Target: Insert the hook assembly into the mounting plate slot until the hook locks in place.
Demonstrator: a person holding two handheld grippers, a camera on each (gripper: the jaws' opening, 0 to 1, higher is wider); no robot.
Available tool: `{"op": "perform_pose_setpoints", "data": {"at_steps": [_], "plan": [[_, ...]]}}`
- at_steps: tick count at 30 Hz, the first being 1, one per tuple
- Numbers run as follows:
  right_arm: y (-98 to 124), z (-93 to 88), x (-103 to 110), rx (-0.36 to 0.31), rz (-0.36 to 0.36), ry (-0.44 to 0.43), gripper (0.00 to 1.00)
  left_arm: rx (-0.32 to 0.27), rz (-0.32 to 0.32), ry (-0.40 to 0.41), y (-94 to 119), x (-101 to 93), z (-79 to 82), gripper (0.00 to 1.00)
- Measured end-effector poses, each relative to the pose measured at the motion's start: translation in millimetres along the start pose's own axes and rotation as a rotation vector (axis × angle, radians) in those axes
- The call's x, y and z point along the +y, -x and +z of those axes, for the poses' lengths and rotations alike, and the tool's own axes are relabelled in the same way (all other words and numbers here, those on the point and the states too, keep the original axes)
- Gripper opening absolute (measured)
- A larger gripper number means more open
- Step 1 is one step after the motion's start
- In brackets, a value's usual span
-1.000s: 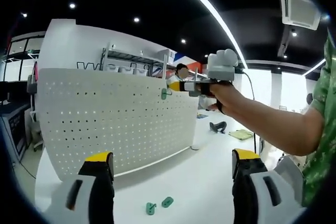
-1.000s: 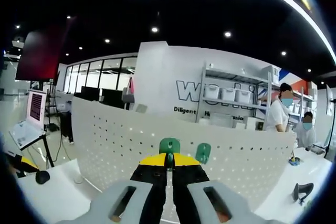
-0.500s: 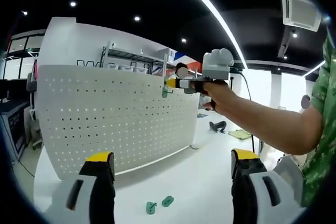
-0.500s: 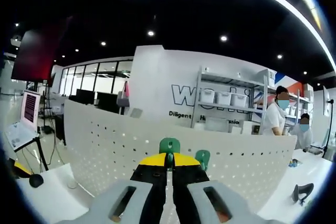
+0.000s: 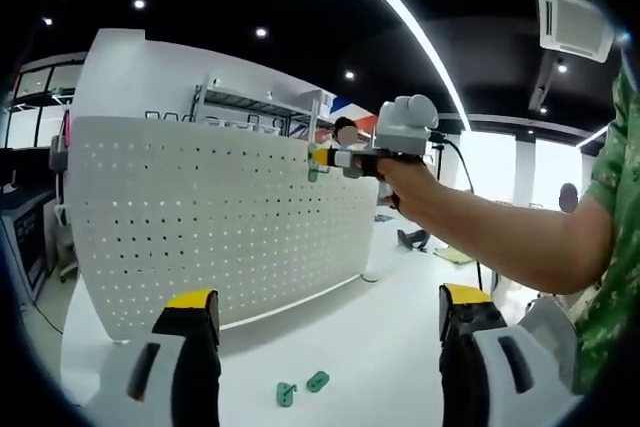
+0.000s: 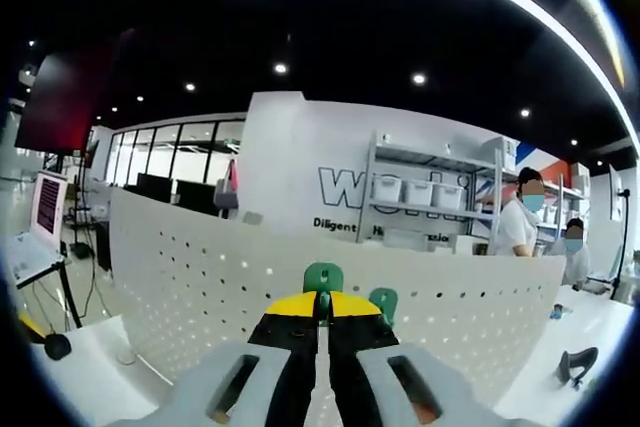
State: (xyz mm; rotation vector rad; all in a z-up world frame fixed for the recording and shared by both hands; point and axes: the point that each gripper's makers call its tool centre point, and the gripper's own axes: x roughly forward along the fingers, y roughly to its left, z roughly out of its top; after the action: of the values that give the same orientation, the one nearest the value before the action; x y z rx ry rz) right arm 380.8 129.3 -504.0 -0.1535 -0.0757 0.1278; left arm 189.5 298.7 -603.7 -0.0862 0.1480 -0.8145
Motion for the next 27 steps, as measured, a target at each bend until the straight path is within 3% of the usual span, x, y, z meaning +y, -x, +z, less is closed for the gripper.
{"op": "perform_pose_setpoints", "data": {"at_steps": [27], "plan": [[-21,-8.0,3,-0.009,-0.027,-0.020,0.01,0.020,-0.015,0.014,-2,2.1,-9.7,0.93]]}}
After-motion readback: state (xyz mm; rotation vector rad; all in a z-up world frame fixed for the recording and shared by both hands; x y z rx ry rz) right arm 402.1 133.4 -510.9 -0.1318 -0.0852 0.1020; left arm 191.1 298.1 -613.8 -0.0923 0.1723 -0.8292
